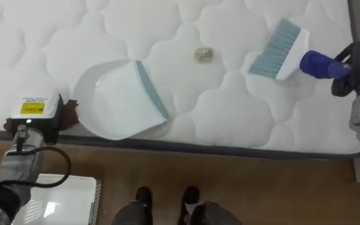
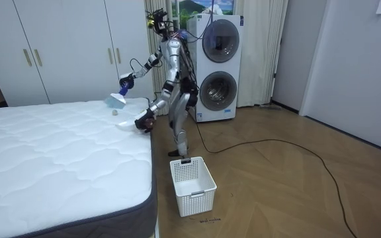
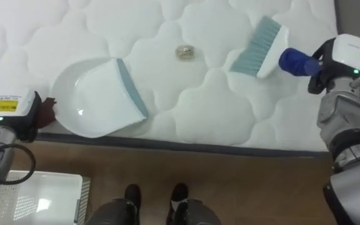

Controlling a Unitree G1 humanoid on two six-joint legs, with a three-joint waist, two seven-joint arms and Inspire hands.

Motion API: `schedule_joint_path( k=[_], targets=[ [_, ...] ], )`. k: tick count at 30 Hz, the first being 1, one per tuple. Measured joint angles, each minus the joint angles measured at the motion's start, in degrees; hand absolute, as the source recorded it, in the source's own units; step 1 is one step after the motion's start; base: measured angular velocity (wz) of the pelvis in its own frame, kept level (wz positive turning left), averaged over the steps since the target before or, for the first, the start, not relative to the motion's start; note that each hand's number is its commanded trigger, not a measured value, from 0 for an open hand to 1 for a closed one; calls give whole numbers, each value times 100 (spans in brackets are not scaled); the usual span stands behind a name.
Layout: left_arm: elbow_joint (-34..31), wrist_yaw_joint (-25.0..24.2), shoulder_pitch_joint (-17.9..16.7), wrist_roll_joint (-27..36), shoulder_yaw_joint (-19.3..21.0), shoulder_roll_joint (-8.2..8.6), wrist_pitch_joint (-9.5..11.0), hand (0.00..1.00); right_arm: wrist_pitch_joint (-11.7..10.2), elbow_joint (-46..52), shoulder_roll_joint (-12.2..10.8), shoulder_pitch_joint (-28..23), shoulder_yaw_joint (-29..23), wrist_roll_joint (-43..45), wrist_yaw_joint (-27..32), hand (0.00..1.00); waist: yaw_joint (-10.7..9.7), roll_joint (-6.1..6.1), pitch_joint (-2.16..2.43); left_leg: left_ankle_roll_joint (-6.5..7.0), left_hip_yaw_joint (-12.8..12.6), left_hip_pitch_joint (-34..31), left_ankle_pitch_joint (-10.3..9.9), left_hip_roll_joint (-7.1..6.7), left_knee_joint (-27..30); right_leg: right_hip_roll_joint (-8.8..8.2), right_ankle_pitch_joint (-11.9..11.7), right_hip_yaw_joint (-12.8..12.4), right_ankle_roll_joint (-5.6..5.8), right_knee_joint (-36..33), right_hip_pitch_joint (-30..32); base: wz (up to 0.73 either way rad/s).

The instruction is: Clean bed

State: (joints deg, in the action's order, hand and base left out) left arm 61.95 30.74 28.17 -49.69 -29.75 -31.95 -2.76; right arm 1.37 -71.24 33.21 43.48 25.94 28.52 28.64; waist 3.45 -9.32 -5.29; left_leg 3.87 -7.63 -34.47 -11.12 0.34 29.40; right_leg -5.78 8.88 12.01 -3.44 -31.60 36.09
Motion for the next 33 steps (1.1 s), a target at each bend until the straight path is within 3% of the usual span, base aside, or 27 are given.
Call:
schedule_joint_path(
  k=[2, 5, 15, 21, 25, 27, 33],
  targets=[
    [0, 39, 8, -5, -96, -30, -133, 100, 127, -3, 0, 109, 203, 191, 9, 100, 8, -82, -42, 0, 4, -18, 0, 11, 31, 7, 2, 8, 3, 0, 6, 0],
    [6, 119, 151, -59, -100, -30, -312, 100, 324, -3, 0, 315, 221, 557, 27, 100, 7, -160, -62, 0, 12, -128, -3, 19, 22, 0, -9, 73, -13, 10, 110, 4],
    [127, 257, 526, -379, -451, -31, -776, 100, 751, 70, -35, 502, 809, 1593, 463, 100, 43, -178, -68, -19, 156, -191, 12, 46, 124, -7, -41, 313, -26, 99, 11, 5],
    [175, 271, 635, -488, -481, -37, -840, 100, 1029, 297, -120, 503, 993, 2344, 650, 100, 21, -186, -94, -15, 158, -198, 4, 35, 75, -27, -58, 372, -52, 109, 20, 0],
    [183, 262, 638, -499, -470, -24, -947, 100, 1332, 566, -194, 503, 1139, 2864, 674, 100, 19, -192, -95, -38, 160, -195, 53, 31, -15, -10, -79, 392, -76, 220, 12, -2],
    [166, 232, 641, -494, -446, -18, -997, 100, 1522, 697, -268, 503, 1249, 2970, 662, 100, 38, -191, -95, -42, 159, -202, 56, 68, -25, 39, -108, 396, -86, 308, -11, -4],
    [166, 112, 653, -507, -412, 4, -1004, 100, 1766, 957, -414, 504, 1333, 3440, 532, 100, 136, -189, -97, -68, 154, -154, 59, 160, -35, 182, -209, 390, -100, 512, -137, -5]
  ],
)
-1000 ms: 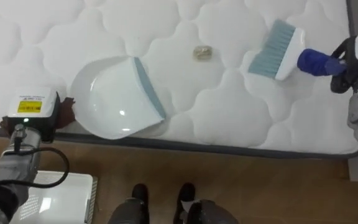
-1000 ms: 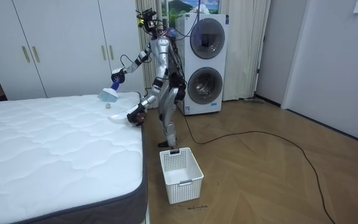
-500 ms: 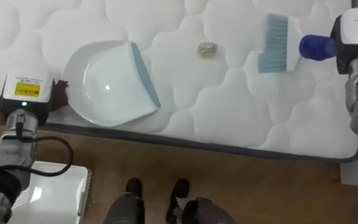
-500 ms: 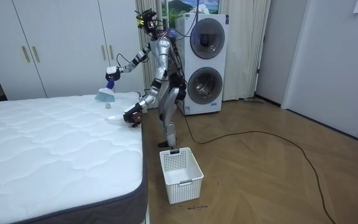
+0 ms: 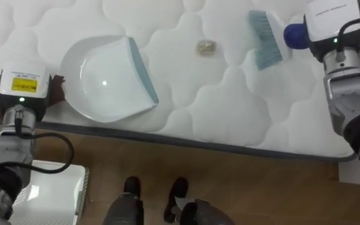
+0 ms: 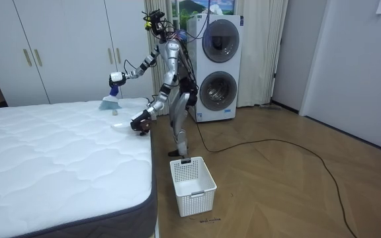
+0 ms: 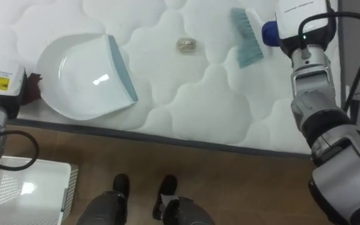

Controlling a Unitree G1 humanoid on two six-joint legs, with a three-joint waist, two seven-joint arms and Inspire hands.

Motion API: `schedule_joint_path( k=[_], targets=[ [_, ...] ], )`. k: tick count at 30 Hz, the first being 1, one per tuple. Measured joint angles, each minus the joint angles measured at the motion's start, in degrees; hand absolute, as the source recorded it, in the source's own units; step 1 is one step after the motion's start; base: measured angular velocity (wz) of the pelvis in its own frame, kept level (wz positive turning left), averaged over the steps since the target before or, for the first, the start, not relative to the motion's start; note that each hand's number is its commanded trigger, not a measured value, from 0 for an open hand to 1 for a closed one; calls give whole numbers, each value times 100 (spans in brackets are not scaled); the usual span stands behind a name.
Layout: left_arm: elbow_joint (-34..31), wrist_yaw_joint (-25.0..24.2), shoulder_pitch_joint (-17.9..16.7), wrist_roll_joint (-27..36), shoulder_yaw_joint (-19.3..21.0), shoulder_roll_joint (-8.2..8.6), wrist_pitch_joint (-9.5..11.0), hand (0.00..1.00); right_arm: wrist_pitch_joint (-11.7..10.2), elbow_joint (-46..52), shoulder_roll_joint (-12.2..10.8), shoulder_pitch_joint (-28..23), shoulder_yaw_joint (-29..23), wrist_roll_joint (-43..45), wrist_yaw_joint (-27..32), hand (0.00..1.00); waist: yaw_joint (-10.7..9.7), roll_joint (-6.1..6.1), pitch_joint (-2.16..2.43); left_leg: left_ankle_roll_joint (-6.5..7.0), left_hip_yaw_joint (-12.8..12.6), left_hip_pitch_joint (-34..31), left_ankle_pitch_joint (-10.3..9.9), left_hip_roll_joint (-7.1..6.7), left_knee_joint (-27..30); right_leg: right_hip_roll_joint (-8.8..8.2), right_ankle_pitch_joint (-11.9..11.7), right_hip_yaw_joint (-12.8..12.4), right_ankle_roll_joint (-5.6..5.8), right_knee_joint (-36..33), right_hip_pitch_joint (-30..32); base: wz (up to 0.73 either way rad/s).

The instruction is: Clean bed

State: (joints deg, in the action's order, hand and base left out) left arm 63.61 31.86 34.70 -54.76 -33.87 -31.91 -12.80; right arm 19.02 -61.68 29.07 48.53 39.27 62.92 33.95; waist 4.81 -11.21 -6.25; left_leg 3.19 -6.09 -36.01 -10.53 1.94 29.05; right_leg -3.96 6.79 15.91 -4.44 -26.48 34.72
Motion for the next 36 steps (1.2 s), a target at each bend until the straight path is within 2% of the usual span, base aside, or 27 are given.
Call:
schedule_joint_path(
  k=[6, 10, 16, 19, 27, 32, 36],
  targets=[
    [-48, -234, 0, 9, -3, 64, -14, 100, 55, 243, -202, 0, 235, 321, -78, 100, 33, 4, -3, -38, 12, 185, 43, -49, -230, 5, -17, 4, -2, 89, -114, 0],
    [-47, -374, 0, 25, 15, 180, -35, 100, 60, 396, -370, -1, 388, 332, -247, 100, 103, 8, -6, -51, 18, 289, 51, -48, -309, 12, -22, 30, -7, 180, -221, 1],
    [-121, -469, 0, 27, 103, 223, -26, 100, -22, 596, -665, -22, 460, 627, -579, 100, 133, 14, -10, -56, 76, 242, 54, -48, -261, 12, -20, 119, -4, 215, -229, 4],
    [-173, -495, 3, 33, 103, 228, -11, 100, -18, 645, -663, -19, 460, 643, -709, 100, 139, 22, -14, -56, 108, 212, 54, -54, -239, 8, -20, 157, -4, 218, -236, 2],
    [-173, -671, 2, 44, 212, 399, 36, 100, -19, 908, -719, -31, 685, 693, -1176, 100, 224, 66, -26, -60, 121, 363, 57, -59, -332, 34, -31, 140, -3, 285, -362, 0],
    [-173, -786, 3, 66, 214, 448, 62, 100, -21, 1168, -731, -38, 702, 633, -1460, 100, 254, 162, -8, -68, 118, 391, 62, -60, -340, 43, -31, 119, -3, 291, -377, -1],
    [-159, -878, 3, 66, 206, 447, 66, 100, -27, 1460, -812, -37, 752, 435, -1774, 100, 274, 172, -6, -89, 119, 409, 75, -67, -342, 59, -32, 111, -4, 291, -376, -2]
  ],
)
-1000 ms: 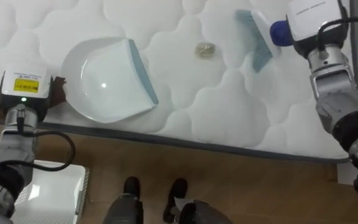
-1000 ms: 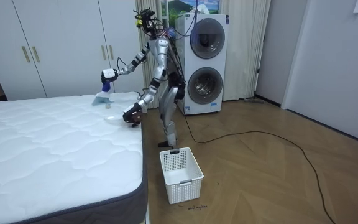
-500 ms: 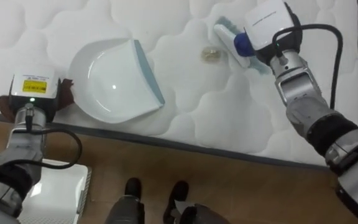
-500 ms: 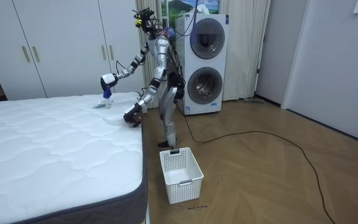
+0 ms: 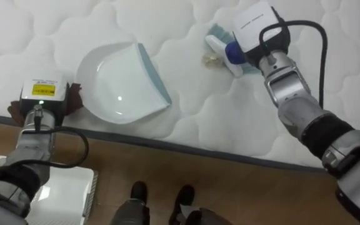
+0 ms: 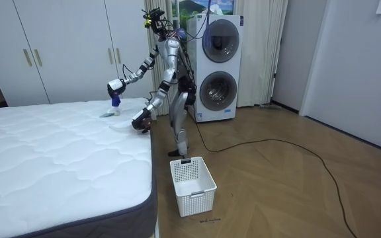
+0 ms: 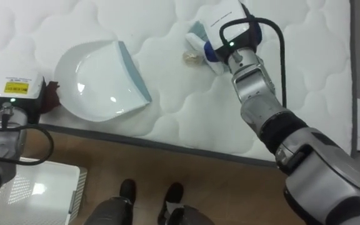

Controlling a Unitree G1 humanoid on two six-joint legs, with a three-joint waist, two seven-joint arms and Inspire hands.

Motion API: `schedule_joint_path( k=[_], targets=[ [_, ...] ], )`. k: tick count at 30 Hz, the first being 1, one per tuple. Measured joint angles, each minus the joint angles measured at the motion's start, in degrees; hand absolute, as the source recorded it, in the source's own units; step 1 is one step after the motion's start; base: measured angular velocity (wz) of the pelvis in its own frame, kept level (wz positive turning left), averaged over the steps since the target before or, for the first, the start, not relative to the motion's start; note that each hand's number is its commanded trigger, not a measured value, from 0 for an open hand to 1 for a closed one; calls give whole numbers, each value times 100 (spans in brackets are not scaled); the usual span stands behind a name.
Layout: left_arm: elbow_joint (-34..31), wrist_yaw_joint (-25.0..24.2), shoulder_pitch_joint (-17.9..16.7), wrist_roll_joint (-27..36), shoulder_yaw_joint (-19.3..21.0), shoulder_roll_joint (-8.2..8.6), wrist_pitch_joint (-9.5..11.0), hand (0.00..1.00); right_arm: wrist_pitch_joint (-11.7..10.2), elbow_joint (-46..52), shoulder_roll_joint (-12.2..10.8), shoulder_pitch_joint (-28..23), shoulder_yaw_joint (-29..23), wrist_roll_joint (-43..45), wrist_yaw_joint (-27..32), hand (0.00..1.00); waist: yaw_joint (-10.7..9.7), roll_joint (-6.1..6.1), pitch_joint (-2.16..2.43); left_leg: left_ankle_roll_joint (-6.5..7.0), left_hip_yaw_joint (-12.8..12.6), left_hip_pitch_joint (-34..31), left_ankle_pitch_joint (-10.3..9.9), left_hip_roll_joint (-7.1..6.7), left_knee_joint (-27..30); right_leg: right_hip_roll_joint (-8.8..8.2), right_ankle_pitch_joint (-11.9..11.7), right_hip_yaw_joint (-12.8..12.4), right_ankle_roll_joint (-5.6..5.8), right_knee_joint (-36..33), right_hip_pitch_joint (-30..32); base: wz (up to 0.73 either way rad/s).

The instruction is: Clean bed

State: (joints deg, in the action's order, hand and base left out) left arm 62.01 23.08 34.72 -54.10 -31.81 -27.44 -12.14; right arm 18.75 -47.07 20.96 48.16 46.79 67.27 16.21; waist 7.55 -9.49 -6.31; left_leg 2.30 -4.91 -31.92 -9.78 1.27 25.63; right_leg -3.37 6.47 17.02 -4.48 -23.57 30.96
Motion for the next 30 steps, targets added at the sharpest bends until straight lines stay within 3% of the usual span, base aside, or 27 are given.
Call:
schedule_joint_path(
  k=[12, 16, 27, 30],
  targets=[
    [32, 49, -3, -13, -9, -5, 13, 100, 1, 331, -63, 7, 34, -466, -525, 100, 6, 0, 30, -22, -1, 20, 15, 9, 15, 16, -3, 44, -5, -10, -28, 0],
    [35, 53, -7, -10, -103, -2, -2, 100, 1, 334, -64, 28, 27, -907, -572, 100, 7, -1, 51, -24, -4, 34, 17, 5, -1, 12, -10, 40, -18, -22, -33, 0],
    [56, 48, -26, -85, -134, 32, -3, 100, -54, 327, -94, 30, -200, -1866, -762, 100, 9, 9, 55, -25, 27, 62, 19, 10, 79, 9, -30, 76, -52, -19, -105, 0],
    [92, 49, -30, -86, -272, 48, -7, 100, -86, 317, -75, 28, -196, -2390, -772, 100, 8, 81, 68, -25, 30, 61, 18, 13, 114, 13, -35, 58, -58, -21, -123, 0]
  ],
)
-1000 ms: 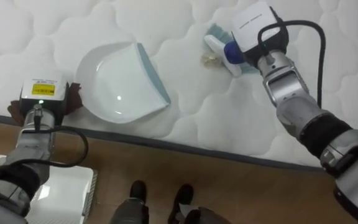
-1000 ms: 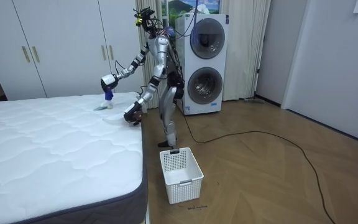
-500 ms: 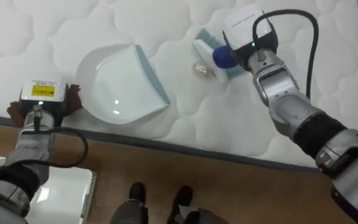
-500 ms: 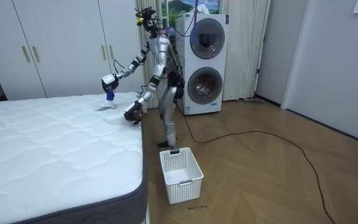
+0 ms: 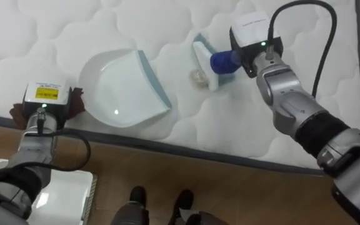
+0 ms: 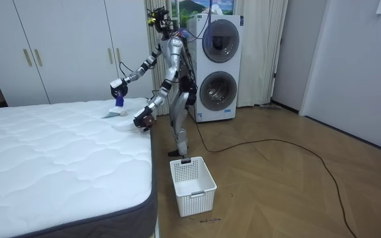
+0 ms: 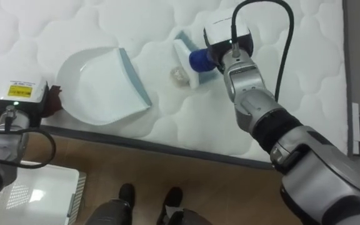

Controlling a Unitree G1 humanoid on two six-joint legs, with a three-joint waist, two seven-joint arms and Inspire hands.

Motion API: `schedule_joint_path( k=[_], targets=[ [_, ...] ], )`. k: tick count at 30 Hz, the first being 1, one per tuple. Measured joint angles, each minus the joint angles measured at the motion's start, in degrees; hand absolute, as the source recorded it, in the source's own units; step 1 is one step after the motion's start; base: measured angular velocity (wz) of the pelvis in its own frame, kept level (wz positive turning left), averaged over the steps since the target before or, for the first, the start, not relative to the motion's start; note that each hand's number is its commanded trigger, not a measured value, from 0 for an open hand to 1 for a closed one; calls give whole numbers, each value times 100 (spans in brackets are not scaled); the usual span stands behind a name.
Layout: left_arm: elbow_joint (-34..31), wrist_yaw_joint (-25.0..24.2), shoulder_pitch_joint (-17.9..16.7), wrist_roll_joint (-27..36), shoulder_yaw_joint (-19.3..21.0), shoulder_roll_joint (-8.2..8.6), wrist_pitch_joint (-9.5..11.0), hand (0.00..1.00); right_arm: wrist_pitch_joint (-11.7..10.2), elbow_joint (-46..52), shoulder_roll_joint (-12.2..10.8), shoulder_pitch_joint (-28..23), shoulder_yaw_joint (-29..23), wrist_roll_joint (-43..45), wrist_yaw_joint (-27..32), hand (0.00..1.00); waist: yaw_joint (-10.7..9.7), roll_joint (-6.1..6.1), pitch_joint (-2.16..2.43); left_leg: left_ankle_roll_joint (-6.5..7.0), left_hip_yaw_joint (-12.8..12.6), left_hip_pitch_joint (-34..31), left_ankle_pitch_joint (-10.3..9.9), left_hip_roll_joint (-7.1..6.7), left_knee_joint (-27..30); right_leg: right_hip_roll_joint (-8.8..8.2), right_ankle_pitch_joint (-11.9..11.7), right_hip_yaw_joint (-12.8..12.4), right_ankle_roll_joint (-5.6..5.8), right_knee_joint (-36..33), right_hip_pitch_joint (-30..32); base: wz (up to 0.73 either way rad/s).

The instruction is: Clean bed

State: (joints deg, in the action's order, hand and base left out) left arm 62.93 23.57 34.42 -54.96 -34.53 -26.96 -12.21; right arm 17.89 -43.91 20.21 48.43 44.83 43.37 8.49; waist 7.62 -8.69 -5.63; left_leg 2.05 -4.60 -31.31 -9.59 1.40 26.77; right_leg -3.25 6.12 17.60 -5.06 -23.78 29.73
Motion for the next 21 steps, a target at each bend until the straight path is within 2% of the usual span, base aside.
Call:
schedule_joint_path(
  k=[3, 5, 12, 15, 21],
  targets=[
    [-1, -8, -1, 0, -70, 61, -5, 100, -198, -29, 20, -1, -81, -444, -99, 100, -3, 125, 6, 3, 3, 8, 2, -8, -62, -54, -4, -13, -6, -32, 30, 0],
    [-3, -28, -2, 0, -114, 117, -22, 100, -251, -70, 21, -3, -107, -738, -117, 100, -4, 162, 6, 4, 2, 33, 35, -27, -117, -76, -4, -13, -7, -43, 38, 0],
    [-1, -59, -27, 0, -182, 199, -29, 100, -562, -324, -15, -49, -134, -1750, -179, 100, -71, 168, 7, -19, 24, 50, 59, -53, -88, -94, 58, 4, -42, -103, 31, 3],
    [1, -86, -70, 4, -182, 230, -34, 100, -736, -464, -44, -177, -361, -2080, -259, 100, -111, 168, 6, -20, 26, 52, 60, -62, -90, -102, 65, 0, -37, -105, 32, 0],
    [26, -176, -70, 12, -176, 274, -46, 100, -835, -492, -58, -306, -390, -2367, -528, 100, -112, 169, 6, -15, 26, 63, 63, -81, -107, -110, 76, -26, -22, -111, 34, 0]
  ],
)
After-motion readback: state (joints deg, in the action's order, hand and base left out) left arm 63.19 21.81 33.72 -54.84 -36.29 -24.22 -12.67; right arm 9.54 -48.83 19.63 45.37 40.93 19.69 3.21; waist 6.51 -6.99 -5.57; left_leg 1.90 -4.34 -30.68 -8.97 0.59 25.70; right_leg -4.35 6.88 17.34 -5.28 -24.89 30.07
